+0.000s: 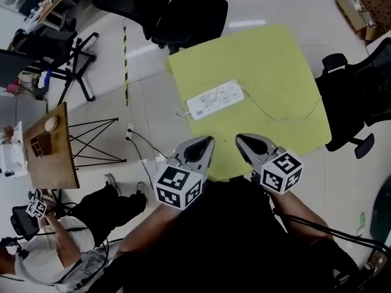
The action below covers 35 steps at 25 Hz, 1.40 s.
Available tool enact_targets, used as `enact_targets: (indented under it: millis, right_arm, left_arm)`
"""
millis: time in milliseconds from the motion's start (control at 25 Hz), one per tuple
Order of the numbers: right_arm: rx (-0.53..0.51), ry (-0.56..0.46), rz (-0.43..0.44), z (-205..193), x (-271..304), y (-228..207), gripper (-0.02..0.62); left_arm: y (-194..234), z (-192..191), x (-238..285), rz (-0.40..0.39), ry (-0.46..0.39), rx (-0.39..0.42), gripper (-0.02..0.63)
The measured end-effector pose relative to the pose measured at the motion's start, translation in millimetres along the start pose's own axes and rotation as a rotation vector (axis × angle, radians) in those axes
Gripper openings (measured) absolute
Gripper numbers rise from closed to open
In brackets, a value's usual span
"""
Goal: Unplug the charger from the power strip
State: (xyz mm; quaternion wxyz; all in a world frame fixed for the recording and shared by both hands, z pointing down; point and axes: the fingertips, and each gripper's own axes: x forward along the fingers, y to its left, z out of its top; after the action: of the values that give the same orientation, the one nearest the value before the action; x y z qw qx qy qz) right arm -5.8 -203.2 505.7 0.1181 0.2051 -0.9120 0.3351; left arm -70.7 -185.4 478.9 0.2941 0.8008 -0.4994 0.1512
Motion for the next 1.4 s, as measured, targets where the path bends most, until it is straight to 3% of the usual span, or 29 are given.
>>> enact_targets:
  millis: [200,440,840,1080,1400]
  right_arm:
    - [-0.045,0.053,-0.098,-9.6,38.5,-23.7,0.003]
    - [-0.105,0.124,-0.209,-22.5,85.8,-47.3,0.014]
    - [-0.198,0.204,-0.396,-24.6,129.8,-90.9,0.163]
    - [-0.224,0.241,-0.439,-27.1,152.3,-102.4,0.198]
    - [-0.301,0.297,-0.496,-30.5,167.2,-114.2,0.199]
  left_arm:
    - [19.8,-6.9,13.5,-0.041,0.053,0.146,0.006]
    - [48.7,-13.4,23.3,-0.116,0.079,0.106,0.006]
    - [83.9,-31.4,35.7,-0.223,0.126,0.092,0.006]
    - [100.3,-32.7,39.9,-0.26,0.128,0.104,0.006]
    - [115.6,-34.1,32.1,-0.262,0.128,0.09,0.006]
